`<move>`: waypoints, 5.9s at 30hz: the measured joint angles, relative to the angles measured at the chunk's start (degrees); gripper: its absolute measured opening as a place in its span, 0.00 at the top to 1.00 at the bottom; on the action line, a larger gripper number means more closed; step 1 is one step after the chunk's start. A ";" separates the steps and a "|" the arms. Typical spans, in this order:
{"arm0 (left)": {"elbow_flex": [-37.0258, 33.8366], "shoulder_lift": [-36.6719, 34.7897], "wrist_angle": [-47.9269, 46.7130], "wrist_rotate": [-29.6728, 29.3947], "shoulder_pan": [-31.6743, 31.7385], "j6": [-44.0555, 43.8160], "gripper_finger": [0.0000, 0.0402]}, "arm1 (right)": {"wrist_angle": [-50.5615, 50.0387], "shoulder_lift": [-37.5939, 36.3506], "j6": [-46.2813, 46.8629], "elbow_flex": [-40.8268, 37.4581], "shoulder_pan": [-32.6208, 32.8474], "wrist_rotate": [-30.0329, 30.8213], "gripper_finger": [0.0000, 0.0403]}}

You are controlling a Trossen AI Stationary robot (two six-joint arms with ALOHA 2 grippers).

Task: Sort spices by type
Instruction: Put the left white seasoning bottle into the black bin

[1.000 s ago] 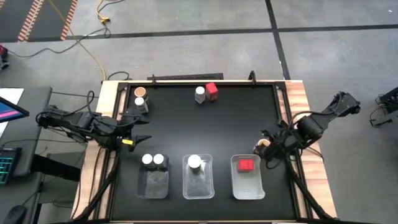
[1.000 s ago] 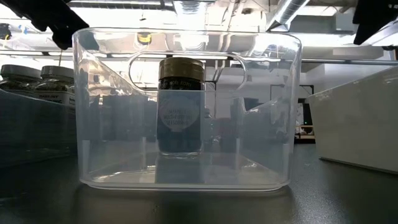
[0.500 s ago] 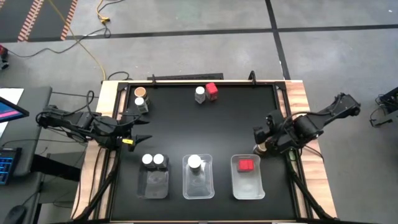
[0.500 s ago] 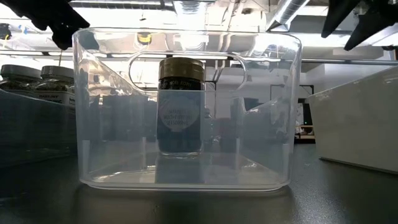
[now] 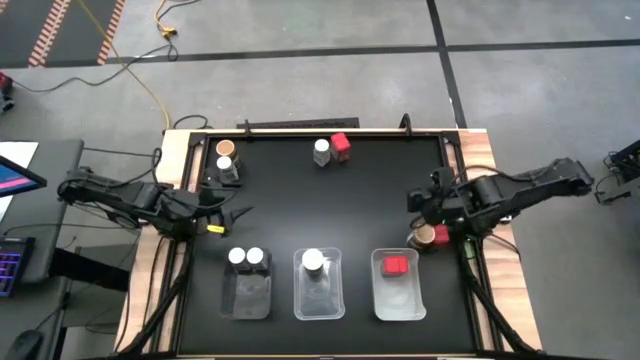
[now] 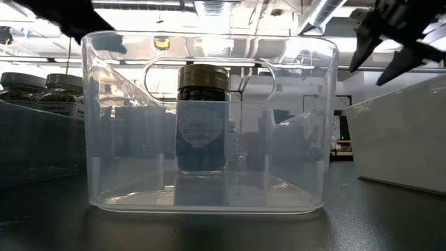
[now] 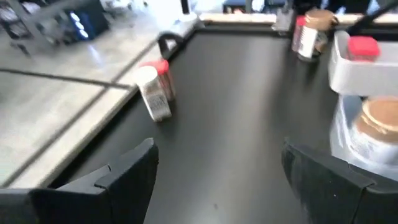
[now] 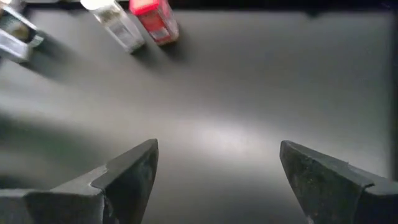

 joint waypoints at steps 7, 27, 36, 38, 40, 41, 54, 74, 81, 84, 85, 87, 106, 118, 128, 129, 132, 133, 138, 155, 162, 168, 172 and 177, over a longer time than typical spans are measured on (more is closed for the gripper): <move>0.00 8.09 17.19 -2.75 4.58 -1.52 0.20 | 13.91 -8.30 -19.43 -6.40 -12.51 -5.85 0.10; 6.63 27.64 36.95 -3.48 18.38 -1.94 0.20 | 25.08 -8.64 -62.45 -6.56 -42.70 -32.33 0.10; 21.35 32.06 19.46 13.40 33.56 -0.26 0.20 | 25.00 -8.36 -64.01 -6.56 -47.48 -35.08 0.10; 25.72 32.83 12.60 15.50 37.67 -1.30 0.20 | 24.87 -8.18 -63.72 -6.56 -48.19 -35.10 0.10; 29.76 33.73 7.10 17.32 41.49 -1.30 0.20 | 25.04 -7.96 -63.59 -6.56 -48.86 -35.08 0.10; 31.55 34.10 4.47 18.23 43.26 -1.31 0.20 | 25.05 -7.82 -63.49 -6.56 -49.14 -35.11 0.10; 42.64 39.00 -40.40 26.52 59.60 -19.63 0.20 | 26.29 -3.80 -62.48 -6.56 -52.09 -35.06 0.10; 41.16 52.92 -53.80 25.45 63.42 -33.01 0.20 | 28.81 -3.05 -62.46 -6.56 -52.56 -36.18 0.10; 34.40 45.23 -52.47 23.23 61.32 -37.96 0.20 | 27.74 -3.05 -62.47 -6.56 -52.56 -36.26 0.10; 26.65 39.67 -46.58 26.29 61.09 -41.82 0.20 | 27.84 -3.05 -62.52 -6.56 -52.58 -36.31 0.10; 24.48 38.27 -43.42 27.58 61.07 -43.07 0.20 | 27.85 -3.05 -62.71 -6.56 -52.60 -36.31 0.10; 21.09 36.30 -37.91 29.38 61.01 -45.23 0.20 | 27.91 -3.05 -63.44 -6.56 -52.59 -36.33 0.10; 19.54 42.28 -30.67 26.16 62.21 -44.21 0.20 | 27.81 -3.05 -64.91 -6.56 -52.58 -38.63 0.10; 19.56 45.78 -28.83 28.50 67.07 -39.69 0.20 | 27.74 -3.05 -64.44 -6.56 -52.61 -39.26 0.10; 19.56 45.97 -26.59 30.26 69.55 -37.08 0.29 | 27.77 -3.05 -63.84 -6.56 -52.61 -39.24 0.10; 19.56 45.97 -26.59 30.56 69.94 -36.83 0.30 | 27.77 -3.05 -63.84 -6.56 -52.61 -39.24 0.10; 19.56 45.97 -26.60 31.14 71.05 -35.82 0.31 | 27.77 -3.05 -63.84 -6.56 -52.60 -39.24 0.10; 19.56 45.97 -26.61 31.80 71.35 -35.62 0.31 | 27.77 -3.05 -63.82 -6.56 -52.59 -39.24 0.10; 19.56 45.97 -26.61 32.84 71.52 -35.30 0.32 | 27.87 -3.05 -63.53 -6.56 -52.60 -39.24 0.10; 19.58 50.11 -26.81 33.97 70.74 -34.95 0.32 | 27.92 -3.07 -62.93 -6.56 -52.61 -39.20 0.10; 19.58 50.45 -25.17 33.61 70.18 -35.55 0.32 | 27.90 -3.07 -62.90 -6.55 -52.58 -39.19 0.10; 19.58 50.45 -26.53 33.61 70.16 -35.78 0.32 | 27.90 -3.07 -62.90 -6.54 -52.61 -39.19 0.10; 19.58 50.45 -28.22 33.56 70.16 -35.98 0.32 | 27.90 -3.07 -62.92 -6.53 -52.61 -39.19 0.10; 19.58 50.45 -27.42 33.48 70.16 -35.73 0.32 | 27.92 -3.07 -62.92 -6.53 -52.60 -39.19 0.10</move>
